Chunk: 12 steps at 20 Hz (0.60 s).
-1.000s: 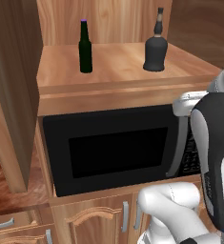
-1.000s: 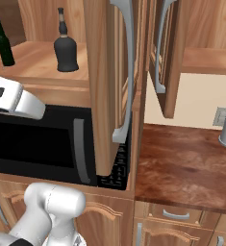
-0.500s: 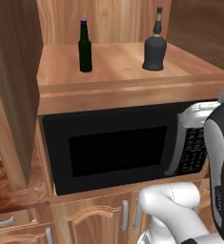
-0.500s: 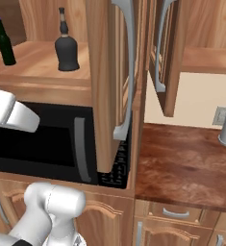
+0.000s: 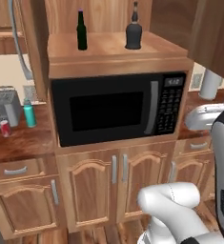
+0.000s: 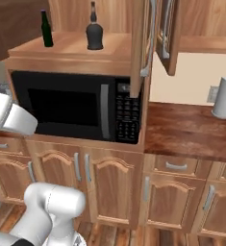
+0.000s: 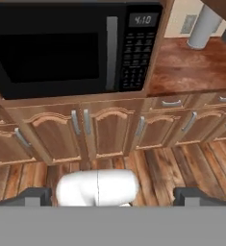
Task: Sort all alcoholic drinks to one cabinet, and non-alcoholic drinks to the other.
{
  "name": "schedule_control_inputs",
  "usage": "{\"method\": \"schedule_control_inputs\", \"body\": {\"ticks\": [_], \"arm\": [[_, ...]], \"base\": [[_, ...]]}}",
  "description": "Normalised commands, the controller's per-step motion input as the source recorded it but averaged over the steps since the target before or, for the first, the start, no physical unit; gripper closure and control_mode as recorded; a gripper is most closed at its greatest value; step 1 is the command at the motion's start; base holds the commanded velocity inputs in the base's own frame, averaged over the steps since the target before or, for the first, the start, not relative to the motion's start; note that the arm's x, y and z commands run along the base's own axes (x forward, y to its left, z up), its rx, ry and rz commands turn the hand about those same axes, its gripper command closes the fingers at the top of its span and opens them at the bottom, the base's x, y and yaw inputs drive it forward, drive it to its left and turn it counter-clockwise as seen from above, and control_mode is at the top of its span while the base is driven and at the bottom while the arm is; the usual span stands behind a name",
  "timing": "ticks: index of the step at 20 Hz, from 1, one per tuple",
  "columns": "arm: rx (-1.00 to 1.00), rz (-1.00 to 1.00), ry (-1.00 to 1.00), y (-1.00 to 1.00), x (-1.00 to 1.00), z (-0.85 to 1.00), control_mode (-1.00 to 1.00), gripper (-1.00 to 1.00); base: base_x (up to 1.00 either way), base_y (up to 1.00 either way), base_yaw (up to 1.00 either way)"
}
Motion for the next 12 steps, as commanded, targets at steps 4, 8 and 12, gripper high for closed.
{"method": "schedule_control_inputs", "body": {"ticks": [4,8,12], "arm": [[0.0,0.0,0.0,0.0,0.0,0.0,1.0,-1.0],[0.0,0.0,0.0,0.0,0.0,0.0,1.0,-1.0],[0.0,0.0,0.0,0.0,0.0,0.0,1.0,-1.0]], "base": [[-0.38,0.94,0.0],[-0.08,1.0,0.0],[0.0,0.86,0.0]]}}
